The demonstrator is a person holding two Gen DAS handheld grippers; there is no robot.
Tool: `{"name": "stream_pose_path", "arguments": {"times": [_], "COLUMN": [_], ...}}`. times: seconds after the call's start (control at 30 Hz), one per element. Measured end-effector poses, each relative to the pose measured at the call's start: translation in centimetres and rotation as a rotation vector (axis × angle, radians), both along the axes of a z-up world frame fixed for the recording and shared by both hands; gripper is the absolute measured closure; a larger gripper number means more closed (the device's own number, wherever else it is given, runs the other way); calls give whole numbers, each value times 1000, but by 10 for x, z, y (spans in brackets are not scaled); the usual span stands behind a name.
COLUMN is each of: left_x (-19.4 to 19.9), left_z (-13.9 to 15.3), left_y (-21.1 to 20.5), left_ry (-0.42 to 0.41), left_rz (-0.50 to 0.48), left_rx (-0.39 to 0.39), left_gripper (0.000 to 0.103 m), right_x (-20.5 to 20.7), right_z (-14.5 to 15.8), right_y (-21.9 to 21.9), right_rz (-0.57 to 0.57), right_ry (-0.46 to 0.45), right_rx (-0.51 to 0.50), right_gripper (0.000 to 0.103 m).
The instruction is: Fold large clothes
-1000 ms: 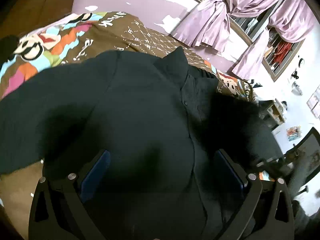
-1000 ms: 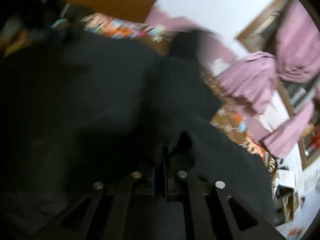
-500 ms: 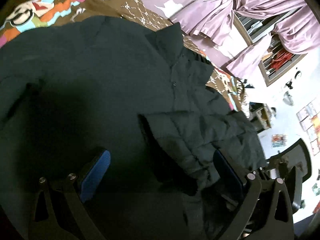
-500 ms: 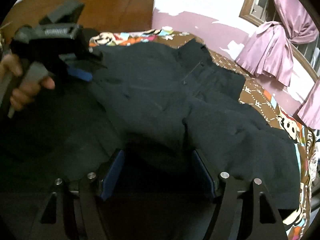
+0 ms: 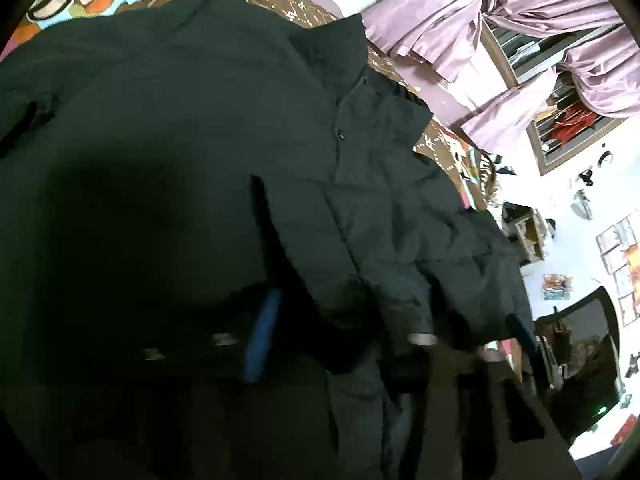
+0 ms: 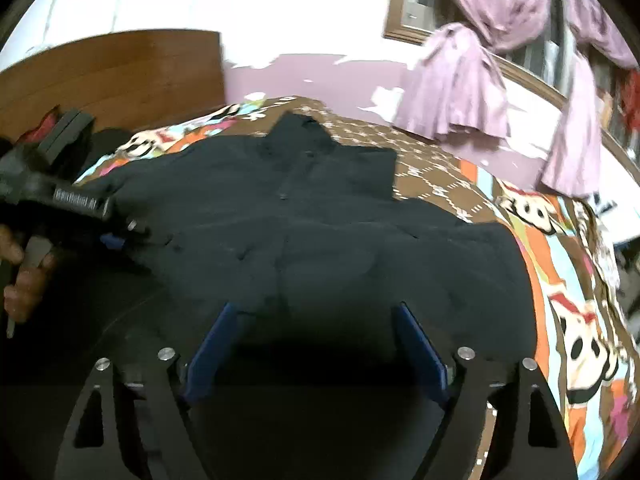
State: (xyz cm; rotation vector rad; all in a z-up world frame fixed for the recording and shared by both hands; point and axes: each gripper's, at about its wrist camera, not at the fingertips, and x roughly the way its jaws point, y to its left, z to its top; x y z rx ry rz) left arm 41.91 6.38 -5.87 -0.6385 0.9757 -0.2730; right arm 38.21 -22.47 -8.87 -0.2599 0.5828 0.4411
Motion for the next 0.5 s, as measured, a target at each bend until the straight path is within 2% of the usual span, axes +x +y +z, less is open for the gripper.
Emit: {"name": "stream_pose_path", "arguments": {"times": [0.03,0.17,0.33,0.5], "left_x": [-1,-12,-37,-56], "left_z": [2,16,49,63], "left_y": [0,2,16,33], "left_ry": [-14,-114,-271,-329], "left_rz": [4,15,87,135], "left_rx": [27,76,199,343], "left_gripper": [90,100,101,101], "right_x": [3,4,5,13], "right_z": [0,3,14,31], "right_y": [-3,-9,-11,-7], "right_rz": [-9,-38,-56,-55], "right_ry": [8,15,2,6], "right_rx": [13,49,95,148], "right_gripper": [19,19,16,11]}}
